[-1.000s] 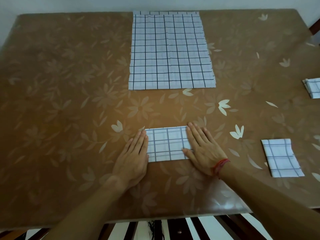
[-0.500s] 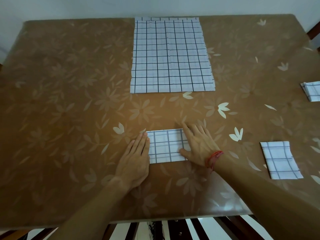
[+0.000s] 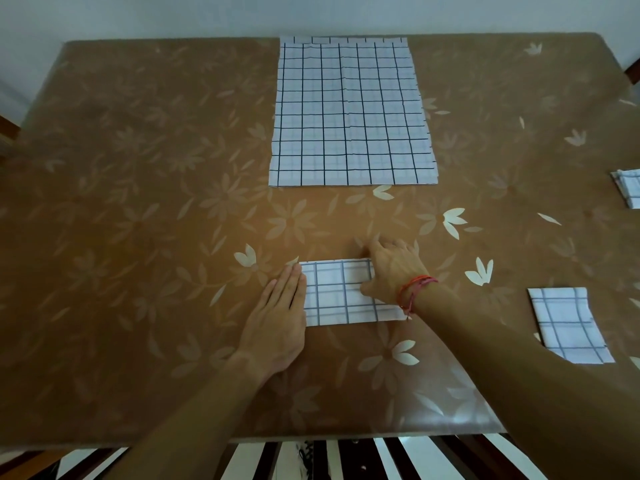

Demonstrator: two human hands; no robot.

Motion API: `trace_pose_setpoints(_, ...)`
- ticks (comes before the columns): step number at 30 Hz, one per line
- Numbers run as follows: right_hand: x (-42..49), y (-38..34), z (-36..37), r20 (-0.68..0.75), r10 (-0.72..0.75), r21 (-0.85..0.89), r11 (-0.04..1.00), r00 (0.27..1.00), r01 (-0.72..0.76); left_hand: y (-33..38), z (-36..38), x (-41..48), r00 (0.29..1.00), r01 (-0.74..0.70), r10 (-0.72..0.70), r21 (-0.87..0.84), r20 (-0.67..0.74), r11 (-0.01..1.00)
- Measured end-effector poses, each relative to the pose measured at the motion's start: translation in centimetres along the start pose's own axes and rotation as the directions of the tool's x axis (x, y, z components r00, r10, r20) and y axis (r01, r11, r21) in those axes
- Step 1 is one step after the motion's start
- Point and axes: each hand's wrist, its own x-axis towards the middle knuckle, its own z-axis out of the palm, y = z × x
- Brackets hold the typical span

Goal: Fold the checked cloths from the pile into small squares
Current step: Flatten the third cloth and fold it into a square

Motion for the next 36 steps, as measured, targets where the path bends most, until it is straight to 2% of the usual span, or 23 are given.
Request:
trace_pose_setpoints(5, 0.5, -0.1, 0.2, 0.038, 0.040, -0.033, 0.999, 0.998, -0.039, 0.0, 0.1, 0.1, 1.000, 0.000, 0.000, -0.035, 0.005, 0.999)
trace_pose_setpoints(8, 0.3, -0.2, -0.2, 0.024, 0.012, 0.002, 1.000, 1.000, -0.012, 0.0, 0.0, 0.0, 1.000, 0.004, -0.004, -0.053, 0.013, 0.999)
trace_pose_setpoints(13, -0.2, 0.1, -0.5, -0.006, 0.071, 0.289, 0.955, 0.997, -0.066, 0.2, -0.5, 0.1, 1.000, 0.028, -0.028, -0.062, -0.004, 0.998)
trace_pose_setpoints(19, -2.3, 0.7, -0.3, -0.077, 0.189, 0.480, 0.868, 0.979, -0.130, 0.8, -1.4, 0.3, 0.995, 0.066, -0.076, -0.140, -0.063, 0.988)
trace_pose_setpoints(21, -3.4, 0.9, -0.4, -0.037, 0.281, 0.580, 0.788, 0.959, -0.208, 1.2, -1.8, 0.1, 0.994, 0.029, -0.045, -0.158, -0.099, 0.987)
trace_pose_setpoints(22, -3.8, 0.9, -0.3, 0.011, 0.332, 0.664, 0.703, 0.943, -0.255, 1.4, -1.9, 0.0, 0.993, 0.005, -0.025, -0.175, -0.112, 0.985)
trace_pose_setpoints(25, -5.4, 0.4, 0.0, 0.235, 0.418, 0.853, 0.343, 0.878, -0.392, 2.4, -1.8, -0.7, 0.991, -0.065, 0.036, -0.224, -0.131, 0.972)
trace_pose_setpoints(28, -6.8, -0.2, 1.1, 0.379, 0.428, 0.871, 0.135, 0.820, -0.473, 3.4, -1.4, -1.2, 0.984, -0.135, 0.101, -0.240, -0.148, 0.961)
trace_pose_setpoints(32, -7.8, -0.6, 2.3, 0.483, 0.398, 0.853, -0.013, 0.780, -0.522, 3.9, -0.8, -1.7, 0.976, -0.173, 0.132, -0.254, -0.172, 0.951)
trace_pose_setpoints(34, -8.3, -0.6, 2.5, 0.490, 0.357, 0.858, -0.037, 0.795, -0.512, 3.9, -0.8, -2.0, 0.974, -0.179, 0.131, -0.269, -0.187, 0.946)
trace_pose_setpoints(36, -9.0, -0.5, 2.5, 0.474, 0.333, 0.866, -0.012, 0.815, -0.499, 3.9, -0.7, -2.3, 0.967, -0.187, 0.129, -0.266, -0.221, 0.946)
